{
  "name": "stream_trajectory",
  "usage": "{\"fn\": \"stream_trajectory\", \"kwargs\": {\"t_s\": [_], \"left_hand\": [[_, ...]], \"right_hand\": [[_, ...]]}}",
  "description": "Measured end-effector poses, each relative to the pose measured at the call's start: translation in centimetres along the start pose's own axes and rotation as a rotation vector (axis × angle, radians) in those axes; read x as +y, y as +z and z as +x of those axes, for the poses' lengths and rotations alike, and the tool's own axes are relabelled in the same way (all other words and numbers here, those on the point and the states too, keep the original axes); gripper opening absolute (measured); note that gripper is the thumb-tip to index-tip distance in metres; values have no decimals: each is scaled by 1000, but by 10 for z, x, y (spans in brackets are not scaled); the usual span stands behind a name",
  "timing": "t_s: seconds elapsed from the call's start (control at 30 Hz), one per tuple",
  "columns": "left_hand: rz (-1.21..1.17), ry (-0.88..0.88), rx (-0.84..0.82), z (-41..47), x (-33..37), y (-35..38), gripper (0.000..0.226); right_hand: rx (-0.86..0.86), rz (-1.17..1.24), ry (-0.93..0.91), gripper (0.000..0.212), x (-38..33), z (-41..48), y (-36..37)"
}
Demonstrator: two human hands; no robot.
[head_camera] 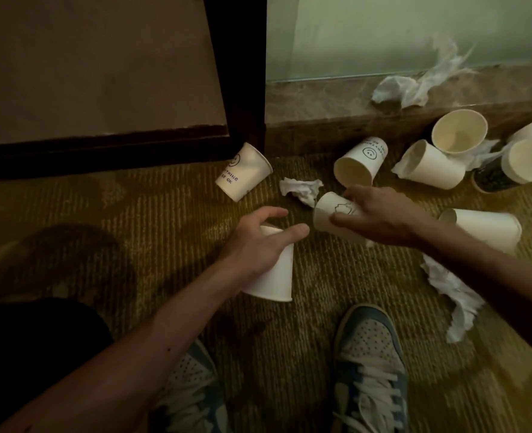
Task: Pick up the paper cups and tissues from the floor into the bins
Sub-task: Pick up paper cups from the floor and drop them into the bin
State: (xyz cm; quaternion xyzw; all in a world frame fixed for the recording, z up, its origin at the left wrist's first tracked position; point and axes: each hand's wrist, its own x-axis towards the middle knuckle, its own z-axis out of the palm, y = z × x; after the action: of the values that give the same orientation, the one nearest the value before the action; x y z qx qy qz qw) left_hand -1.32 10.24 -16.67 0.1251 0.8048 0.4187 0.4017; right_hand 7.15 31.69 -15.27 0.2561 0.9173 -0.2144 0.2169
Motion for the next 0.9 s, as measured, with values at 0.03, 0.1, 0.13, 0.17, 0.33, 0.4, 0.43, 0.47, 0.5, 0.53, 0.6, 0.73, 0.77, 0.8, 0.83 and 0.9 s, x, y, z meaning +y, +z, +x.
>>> {"fn": "stream_trajectory", "kwargs": {"t_s": [0.03, 0.1, 0.13, 0.17, 0.33, 0.4, 0.43, 0.47, 0.5, 0.53, 0.6, 0.73, 0.77, 0.8, 0.83, 0.9], "left_hand": [[3, 2, -10, 0, 1, 0, 50], [-3, 5, -34, 0, 2, 1, 53], [-15, 6, -54, -1, 2, 2, 54], [-34, 6, -81, -2, 2, 4, 54], [-226, -65, -192, -6, 9, -6, 47], [-317, -87, -249, -7, 11, -15, 49], [-359, -90, -278, -8, 12, -19, 48], [-393, -89, -296, -10, 11, -22, 47], [-414, -90, -298, -12, 10, -25, 49], [-427, -94, -280, -14, 9, -27, 51], [-436, -110, -207, -15, 7, -32, 49], [-397, -143, -33, -16, 1, -51, 24], [-395, -155, 8, -16, -2, -56, 21], [-402, -167, 51, -17, -4, -60, 19], [-411, -179, 95, -19, -6, -64, 18], [-415, -200, 174, -22, -9, -70, 25]], "right_hand": [[-69, 20, 37, 54, 0, 0, -6], [-226, 74, 92, 49, 0, -1, -16], [-291, 121, 108, 46, 0, -2, -18], [-340, 179, 116, 43, -3, -3, -20], [-355, 380, -19, 37, -24, -2, -20], [-312, 425, -86, 36, -36, 4, -21], [-324, 463, -103, 35, -42, 6, -20], [-351, 503, -113, 35, -47, 7, -18], [-374, 532, -119, 39, -51, 8, -16], [-387, 553, -124, 47, -55, 10, -13], [-341, 611, -140, 58, -63, 15, -6], [-9, 673, -105, 75, -75, 45, 2], [1, 669, -110, 74, -79, 52, 4], [-16, 669, -121, 73, -83, 58, 6], [-44, 685, -132, 71, -87, 63, 8], [-85, 741, -144, 70, -94, 68, 14]]}}
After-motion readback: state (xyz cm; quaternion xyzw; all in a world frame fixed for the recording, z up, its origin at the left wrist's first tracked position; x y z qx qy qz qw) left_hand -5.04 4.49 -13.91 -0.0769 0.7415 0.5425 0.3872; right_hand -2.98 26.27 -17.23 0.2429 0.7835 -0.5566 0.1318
